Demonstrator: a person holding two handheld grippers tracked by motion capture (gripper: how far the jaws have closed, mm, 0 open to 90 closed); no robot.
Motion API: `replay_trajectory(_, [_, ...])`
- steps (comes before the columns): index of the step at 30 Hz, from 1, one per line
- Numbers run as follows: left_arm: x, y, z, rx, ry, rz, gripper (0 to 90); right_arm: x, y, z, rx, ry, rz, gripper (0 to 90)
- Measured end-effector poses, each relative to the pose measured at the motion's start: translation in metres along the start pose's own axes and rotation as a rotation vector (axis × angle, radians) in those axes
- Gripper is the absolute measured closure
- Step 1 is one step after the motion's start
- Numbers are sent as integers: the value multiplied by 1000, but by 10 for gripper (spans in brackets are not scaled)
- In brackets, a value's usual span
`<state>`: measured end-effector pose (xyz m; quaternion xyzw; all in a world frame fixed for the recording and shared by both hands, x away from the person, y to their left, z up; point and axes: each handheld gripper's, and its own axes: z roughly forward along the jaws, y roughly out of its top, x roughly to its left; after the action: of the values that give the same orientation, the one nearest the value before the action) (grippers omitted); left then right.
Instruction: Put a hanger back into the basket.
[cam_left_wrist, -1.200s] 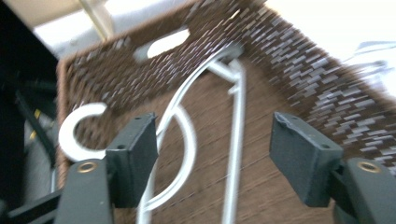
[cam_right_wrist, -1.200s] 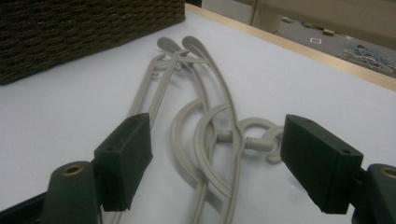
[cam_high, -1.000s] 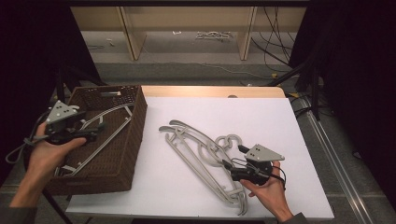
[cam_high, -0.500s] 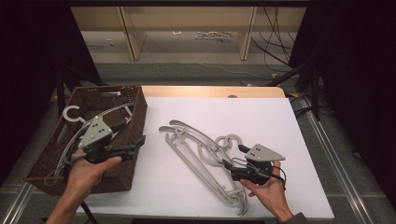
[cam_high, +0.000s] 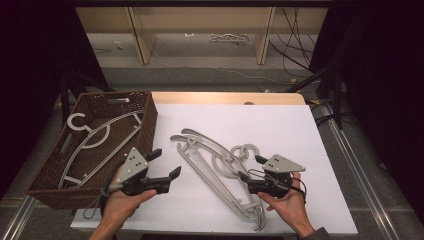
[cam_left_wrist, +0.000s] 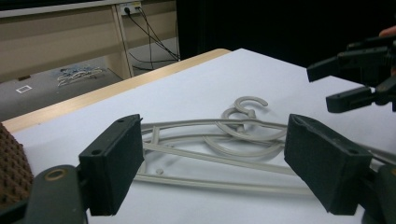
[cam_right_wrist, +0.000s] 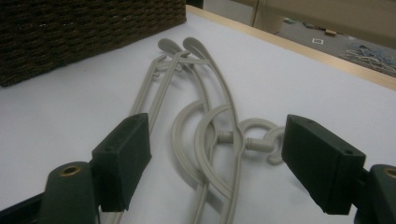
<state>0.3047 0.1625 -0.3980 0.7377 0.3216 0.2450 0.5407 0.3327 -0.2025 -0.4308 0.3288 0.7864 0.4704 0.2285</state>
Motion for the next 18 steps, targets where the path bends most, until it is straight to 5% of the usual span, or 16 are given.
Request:
replay_trajectory(5, [-12, -18, 4, 7, -16, 40, 194, 0, -4, 0, 14, -8, 14, 250])
replay_trajectory(9, [-15, -28, 4, 14, -26, -10, 194, 0, -5, 0, 39, -13, 20, 250])
replay_trajectory(13, [-15, -31, 4, 20, -13, 1, 194, -1, -5, 3, 45, -23, 12, 254])
replay_trajectory(18, [-15, -33, 6, 19, -11, -1, 194, -7, -7, 8, 120, -40, 20, 275])
